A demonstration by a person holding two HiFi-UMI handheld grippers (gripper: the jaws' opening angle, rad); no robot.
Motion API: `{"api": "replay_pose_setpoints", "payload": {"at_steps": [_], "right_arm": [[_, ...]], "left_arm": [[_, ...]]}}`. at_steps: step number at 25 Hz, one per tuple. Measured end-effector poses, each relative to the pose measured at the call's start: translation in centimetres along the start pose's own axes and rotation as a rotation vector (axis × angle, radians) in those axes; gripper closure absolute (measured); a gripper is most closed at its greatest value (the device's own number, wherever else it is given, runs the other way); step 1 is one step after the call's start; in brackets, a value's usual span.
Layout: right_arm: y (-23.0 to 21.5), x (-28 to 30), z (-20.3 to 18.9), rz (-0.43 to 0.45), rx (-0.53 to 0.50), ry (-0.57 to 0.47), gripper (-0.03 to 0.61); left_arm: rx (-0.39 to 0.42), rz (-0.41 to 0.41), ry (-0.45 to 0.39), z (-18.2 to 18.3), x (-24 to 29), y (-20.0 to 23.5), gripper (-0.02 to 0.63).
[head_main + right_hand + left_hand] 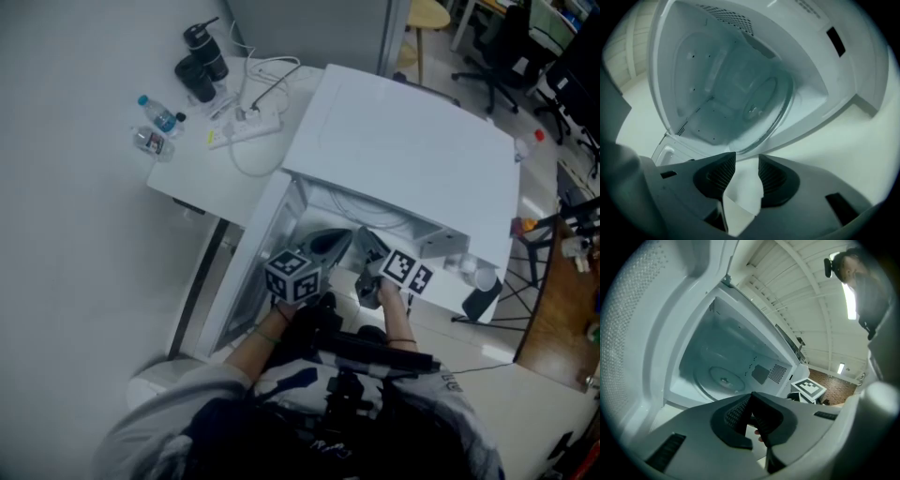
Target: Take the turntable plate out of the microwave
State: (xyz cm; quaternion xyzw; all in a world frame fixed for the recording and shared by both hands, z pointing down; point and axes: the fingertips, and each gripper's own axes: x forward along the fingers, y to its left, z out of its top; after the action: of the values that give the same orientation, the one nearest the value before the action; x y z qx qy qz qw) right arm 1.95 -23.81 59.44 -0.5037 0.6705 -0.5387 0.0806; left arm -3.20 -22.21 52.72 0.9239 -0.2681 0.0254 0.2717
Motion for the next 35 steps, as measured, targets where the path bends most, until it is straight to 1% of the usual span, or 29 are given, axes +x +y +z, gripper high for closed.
{"api": "replay_pose_setpoints", "payload": {"at_steps": [2,4,6,11,13,15,17,18,20,23,26,27,31,32,33,35], "right_arm": [[-0.2,0.6,0.3,-0.021,0.033,-0.006,0.416],[-0.2,1.1,0.8,-0.046,0.044,-0.019,0.416],[-0.3,1.2,1.1,-0.056,0.083,-0.030,0.416],[-1.0,1.8,1.1,-0.078,0.284,-0.080,0.417],[-1.1,2.1,1.2,-0.100,0.322,-0.094,0.427],[-1.0,1.8,1.3,-0.108,0.332,-0.111,0.443],[-0.7,1.5,1.4,-0.101,0.341,-0.135,0.491],[-0.6,1.4,1.4,-0.097,0.342,-0.142,0.505],[-0.6,1.2,1.5,-0.086,0.345,-0.144,0.505],[-0.4,0.6,1.7,-0.069,0.338,-0.149,0.512],[0.0,-0.1,1.8,-0.063,0.289,-0.147,0.514],[0.1,-0.4,1.7,-0.061,0.266,-0.142,0.523],[0.9,-1.4,1.0,-0.074,0.115,-0.119,0.583],[1.0,-1.4,0.7,-0.082,0.087,-0.109,0.581],[0.9,-1.4,0.4,-0.089,0.077,-0.096,0.581],[0.3,-1.1,-0.1,-0.093,0.109,-0.070,0.580]], "left_arm": [[-0.010,-0.006,-0.008,0.1,0.1,0.3,0.611],[-0.016,-0.007,-0.012,0.3,0.1,0.5,0.611],[-0.015,-0.005,-0.010,0.4,0.1,0.3,0.611],[-0.015,-0.009,0.003,0.3,0.3,0.4,0.611],[-0.013,-0.012,0.008,0.2,0.5,0.6,0.611],[-0.019,-0.009,0.013,0.1,0.5,0.6,0.611],[-0.028,-0.003,0.010,0.1,0.5,0.8,0.611],[-0.032,0.001,0.008,0.1,0.5,0.9,0.611],[-0.038,0.007,0.003,0.1,0.5,1.1,0.611],[-0.070,0.022,-0.004,-0.1,0.3,1.2,0.611],[-0.115,0.036,-0.005,-0.5,0.1,1.7,0.611],[-0.132,0.039,-0.004,-0.8,0.1,1.9,0.611],[-0.210,0.042,0.010,-1.9,-0.1,2.6,0.611],[-0.222,0.047,0.015,-2.2,-0.2,2.8,0.611],[-0.229,0.052,0.015,-2.4,-0.3,2.9,0.611],[-0.236,0.055,0.010,-2.5,-0.4,2.9,0.611]]}}
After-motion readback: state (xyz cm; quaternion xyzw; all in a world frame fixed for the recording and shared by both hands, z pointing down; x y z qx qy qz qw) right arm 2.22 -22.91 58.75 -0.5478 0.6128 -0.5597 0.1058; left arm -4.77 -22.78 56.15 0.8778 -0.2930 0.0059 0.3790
